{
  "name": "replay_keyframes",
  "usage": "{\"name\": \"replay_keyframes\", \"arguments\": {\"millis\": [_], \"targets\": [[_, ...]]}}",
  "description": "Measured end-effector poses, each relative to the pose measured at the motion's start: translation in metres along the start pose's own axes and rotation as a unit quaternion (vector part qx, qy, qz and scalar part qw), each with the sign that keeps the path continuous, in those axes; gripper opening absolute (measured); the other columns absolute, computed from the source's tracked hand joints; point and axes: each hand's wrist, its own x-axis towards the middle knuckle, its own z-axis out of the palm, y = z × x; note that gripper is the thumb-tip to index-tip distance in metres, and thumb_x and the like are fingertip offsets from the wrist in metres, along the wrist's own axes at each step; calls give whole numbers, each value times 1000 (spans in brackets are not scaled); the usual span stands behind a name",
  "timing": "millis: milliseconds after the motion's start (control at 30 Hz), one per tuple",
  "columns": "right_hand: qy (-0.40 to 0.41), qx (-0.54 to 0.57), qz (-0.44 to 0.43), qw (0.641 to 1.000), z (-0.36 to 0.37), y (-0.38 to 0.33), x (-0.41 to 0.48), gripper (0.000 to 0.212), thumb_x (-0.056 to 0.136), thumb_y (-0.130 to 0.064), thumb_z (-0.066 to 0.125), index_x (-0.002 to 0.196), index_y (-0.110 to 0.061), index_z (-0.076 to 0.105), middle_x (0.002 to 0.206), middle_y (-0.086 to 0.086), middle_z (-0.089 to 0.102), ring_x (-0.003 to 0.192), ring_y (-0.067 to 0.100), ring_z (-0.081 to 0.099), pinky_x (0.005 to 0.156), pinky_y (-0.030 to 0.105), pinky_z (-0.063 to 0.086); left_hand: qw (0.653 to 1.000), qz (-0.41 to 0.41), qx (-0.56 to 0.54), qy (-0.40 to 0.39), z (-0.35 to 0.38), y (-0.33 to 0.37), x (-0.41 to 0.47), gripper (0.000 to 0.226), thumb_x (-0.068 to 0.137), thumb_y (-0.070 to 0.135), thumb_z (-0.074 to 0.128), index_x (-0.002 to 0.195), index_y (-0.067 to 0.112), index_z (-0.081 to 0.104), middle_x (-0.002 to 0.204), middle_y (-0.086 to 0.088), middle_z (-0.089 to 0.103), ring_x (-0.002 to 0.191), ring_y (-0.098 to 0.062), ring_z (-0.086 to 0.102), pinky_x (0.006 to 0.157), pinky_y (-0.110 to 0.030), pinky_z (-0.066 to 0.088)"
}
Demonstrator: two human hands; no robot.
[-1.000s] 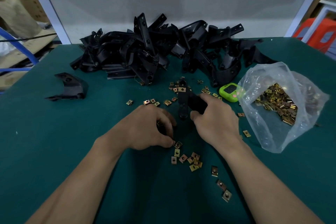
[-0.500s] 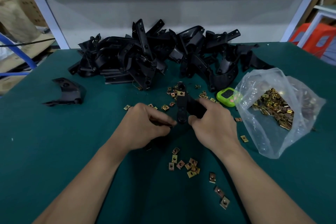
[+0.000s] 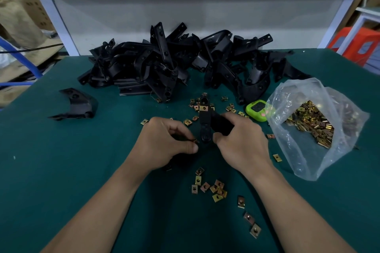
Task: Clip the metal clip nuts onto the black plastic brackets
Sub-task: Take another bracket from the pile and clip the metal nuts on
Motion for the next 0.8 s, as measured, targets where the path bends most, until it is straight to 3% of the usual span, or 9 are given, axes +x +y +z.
{"name": "replay_keyframes", "arguments": {"millis": [133, 333, 467, 533, 700, 800], "targets": [[-3, 4, 3, 1000, -1, -1, -1, 27, 82, -31, 72, 108, -37, 66, 84, -18, 65, 81, 19, 61, 73, 38, 54, 997, -22, -70, 36, 3, -4, 0, 12, 76, 21, 89, 73, 24, 78, 72, -2, 77, 63, -15, 69, 65, -35, 55], [-7, 3, 4, 1000, -2, -2, -2, 27, 83, -31, 72, 109, -37, 66, 88, -16, 66, 83, 20, 61, 75, 39, 55, 989, -28, -83, 120, 0, -7, 3, 20, 88, 20, 78, 78, 37, 81, 76, 6, 78, 76, -10, 73, 75, -26, 58], [-8, 2, 6, 1000, -2, -1, -2, 26, 83, -32, 72, 108, -38, 66, 85, -16, 65, 81, 19, 62, 74, 39, 55, 987, -42, -80, 135, 4, -7, 5, 25, 99, 30, 65, 81, 40, 78, 72, 2, 76, 51, -8, 51, 51, -24, 44], [-9, 2, 6, 1000, -2, -1, -2, 27, 83, -32, 72, 109, -38, 66, 86, -16, 66, 82, 19, 62, 74, 38, 55, 985, -51, -83, 144, 5, -8, 5, 28, 101, 28, 61, 82, 42, 77, 69, 2, 74, 50, -11, 48, 46, -24, 41], [-8, -2, 4, 1000, 0, 0, -2, 27, 83, -33, 72, 108, -38, 66, 87, -16, 66, 82, 19, 61, 72, 35, 52, 973, -85, -159, 141, 4, -6, 5, 26, 101, 23, 62, 84, 33, 79, 71, -2, 75, 69, -19, 62, 70, -36, 52], [-6, -5, 5, 1000, 0, 0, -1, 28, 82, -33, 72, 108, -40, 65, 86, -17, 66, 82, 18, 61, 69, 34, 51, 955, -99, -243, 138, 2, -3, 5, 19, 100, 19, 64, 88, 19, 80, 81, -6, 79, 78, -15, 70, 78, -31, 56]]}}
